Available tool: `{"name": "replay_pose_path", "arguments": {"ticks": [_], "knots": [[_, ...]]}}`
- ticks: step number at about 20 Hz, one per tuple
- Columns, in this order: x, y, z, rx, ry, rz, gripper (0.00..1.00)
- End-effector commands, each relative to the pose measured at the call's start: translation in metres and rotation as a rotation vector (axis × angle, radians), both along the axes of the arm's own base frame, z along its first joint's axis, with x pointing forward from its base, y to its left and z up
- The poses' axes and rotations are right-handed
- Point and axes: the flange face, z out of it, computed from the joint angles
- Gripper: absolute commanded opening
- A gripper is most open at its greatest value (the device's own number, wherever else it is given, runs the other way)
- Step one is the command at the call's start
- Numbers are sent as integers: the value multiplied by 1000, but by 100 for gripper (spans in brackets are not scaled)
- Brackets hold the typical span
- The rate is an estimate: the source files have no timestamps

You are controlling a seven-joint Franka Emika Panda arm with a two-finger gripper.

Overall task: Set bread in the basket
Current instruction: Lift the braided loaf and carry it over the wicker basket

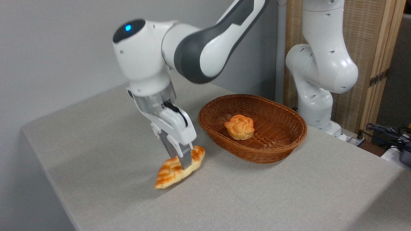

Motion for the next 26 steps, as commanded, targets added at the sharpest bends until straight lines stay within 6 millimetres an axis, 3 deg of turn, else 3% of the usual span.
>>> {"name": "replay_pose_path", "arguments": {"ticks": [1, 6, 10, 19, 21, 22, 26], "knots": [[-3, -2, 49, -17, -95, -1, 45], [-28, -13, 87, -32, -84, -30, 47], [-54, -27, 97, -48, 15, -65, 49], [-101, -44, 72, -27, 328, -127, 63], [-106, -44, 66, -24, 364, -130, 73], [-111, -50, 64, -19, 388, -144, 85], [-124, -64, 57, -1, 459, -184, 97]]}}
